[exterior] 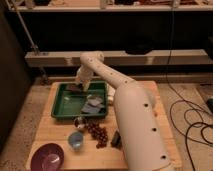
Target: Wipe tray with eraser
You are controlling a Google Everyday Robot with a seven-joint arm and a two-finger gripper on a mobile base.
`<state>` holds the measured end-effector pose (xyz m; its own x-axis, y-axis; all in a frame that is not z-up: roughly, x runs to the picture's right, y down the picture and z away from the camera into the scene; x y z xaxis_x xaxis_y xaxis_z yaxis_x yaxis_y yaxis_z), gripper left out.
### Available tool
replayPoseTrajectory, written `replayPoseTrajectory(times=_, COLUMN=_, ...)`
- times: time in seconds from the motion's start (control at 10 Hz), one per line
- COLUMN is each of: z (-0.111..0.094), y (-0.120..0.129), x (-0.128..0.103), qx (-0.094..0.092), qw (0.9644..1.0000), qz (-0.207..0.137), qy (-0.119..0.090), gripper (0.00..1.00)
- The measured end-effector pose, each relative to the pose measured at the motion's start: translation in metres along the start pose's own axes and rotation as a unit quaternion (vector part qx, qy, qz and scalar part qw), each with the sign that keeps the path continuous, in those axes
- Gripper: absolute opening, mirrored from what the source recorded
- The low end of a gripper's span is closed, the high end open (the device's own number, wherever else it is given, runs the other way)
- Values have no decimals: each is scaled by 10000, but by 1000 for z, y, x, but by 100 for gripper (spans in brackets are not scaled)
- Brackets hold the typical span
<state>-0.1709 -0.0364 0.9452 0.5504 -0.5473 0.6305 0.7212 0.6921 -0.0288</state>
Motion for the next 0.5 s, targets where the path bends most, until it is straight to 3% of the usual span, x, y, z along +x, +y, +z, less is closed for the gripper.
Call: replayPoseTrajectory(times=0.5, z=-10, y=37, x=-85, qx=-180, qw=9959, qz=-735, qy=-504, gripper=0)
